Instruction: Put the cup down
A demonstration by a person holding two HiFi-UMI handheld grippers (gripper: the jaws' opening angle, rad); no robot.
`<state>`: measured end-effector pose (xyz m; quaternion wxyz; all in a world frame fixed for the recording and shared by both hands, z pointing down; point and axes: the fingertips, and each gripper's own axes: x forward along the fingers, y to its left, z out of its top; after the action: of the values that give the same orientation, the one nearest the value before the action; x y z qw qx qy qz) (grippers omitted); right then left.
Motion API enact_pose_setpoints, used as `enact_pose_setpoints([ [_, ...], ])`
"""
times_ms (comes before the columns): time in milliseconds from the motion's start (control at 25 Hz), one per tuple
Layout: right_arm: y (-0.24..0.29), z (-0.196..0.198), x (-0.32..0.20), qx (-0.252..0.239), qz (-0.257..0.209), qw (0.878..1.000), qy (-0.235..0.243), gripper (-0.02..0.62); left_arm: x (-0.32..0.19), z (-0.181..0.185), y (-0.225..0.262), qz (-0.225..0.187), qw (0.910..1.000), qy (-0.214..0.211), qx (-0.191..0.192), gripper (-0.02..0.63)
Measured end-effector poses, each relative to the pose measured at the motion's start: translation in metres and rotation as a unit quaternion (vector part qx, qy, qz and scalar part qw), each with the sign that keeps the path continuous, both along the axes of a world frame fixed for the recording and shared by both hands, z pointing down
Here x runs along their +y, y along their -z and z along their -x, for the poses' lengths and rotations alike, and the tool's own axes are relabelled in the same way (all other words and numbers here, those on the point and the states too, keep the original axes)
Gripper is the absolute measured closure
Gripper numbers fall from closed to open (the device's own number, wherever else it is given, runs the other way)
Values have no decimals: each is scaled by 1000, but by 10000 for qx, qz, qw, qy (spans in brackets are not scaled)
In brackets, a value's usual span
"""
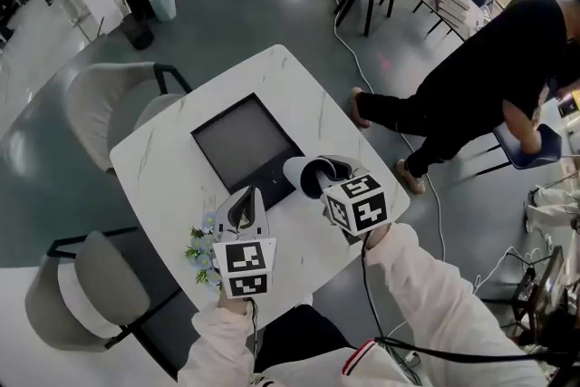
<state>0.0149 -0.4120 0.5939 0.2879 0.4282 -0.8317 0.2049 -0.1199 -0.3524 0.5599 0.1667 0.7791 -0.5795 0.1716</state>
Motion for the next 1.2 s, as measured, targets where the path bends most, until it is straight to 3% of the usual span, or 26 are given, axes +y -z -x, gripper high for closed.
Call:
enact_pose_setpoints([
  [640,-41,22,-20,466,540,9965,429,555,-21,7,-22,257,9997,28,-36,597],
  [1200,-68,30,-30,1040,1018,9861,802,555,-19,22,-25,304,9991,262,152,598],
])
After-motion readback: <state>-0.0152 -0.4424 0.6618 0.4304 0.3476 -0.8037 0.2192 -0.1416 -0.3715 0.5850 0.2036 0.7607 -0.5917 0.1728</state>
